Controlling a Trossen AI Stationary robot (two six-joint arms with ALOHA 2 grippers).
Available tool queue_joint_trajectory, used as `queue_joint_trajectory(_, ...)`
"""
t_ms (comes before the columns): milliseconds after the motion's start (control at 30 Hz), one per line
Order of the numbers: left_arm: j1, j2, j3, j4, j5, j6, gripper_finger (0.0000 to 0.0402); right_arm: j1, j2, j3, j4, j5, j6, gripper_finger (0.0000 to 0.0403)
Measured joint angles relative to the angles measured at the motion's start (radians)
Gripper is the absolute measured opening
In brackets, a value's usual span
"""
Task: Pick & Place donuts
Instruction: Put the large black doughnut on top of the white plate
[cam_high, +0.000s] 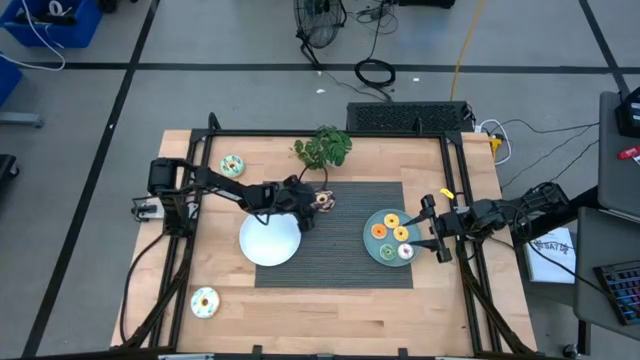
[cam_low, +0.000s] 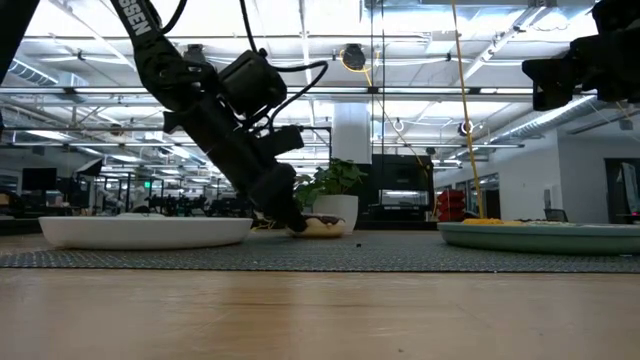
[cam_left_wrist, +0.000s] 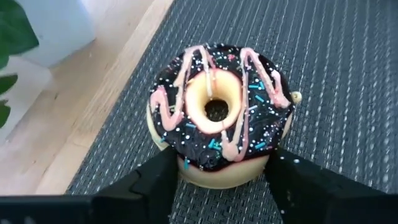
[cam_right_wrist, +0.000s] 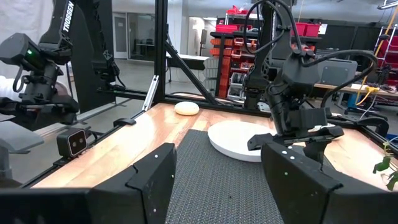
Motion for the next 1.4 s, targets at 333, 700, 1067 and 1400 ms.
queue_joint_trajectory(333,0.000,0.000,0.000,0.100,0.003,-0.001,0.0196,0.000,0.000,0.000,0.000,0.000,0.000,0.0223)
queue_joint_trajectory(700,-0.001,-0.091,0.000,0.109,0.003,-0.004,0.0215,0.000,0.000,0.000,0.000,0.000,0.000,0.0226)
queue_joint_trajectory(1067,-0.041,-0.253,0.000,0.111,0.002,-0.009,0.0217,0.000,0.000,0.000,0.000,0.000,0.000,0.0226)
queue_joint_trajectory(1400,-0.088,-0.429,0.000,0.064,0.002,0.028,0.0217,0.000,0.000,0.000,0.000,0.000,0.000,0.0224)
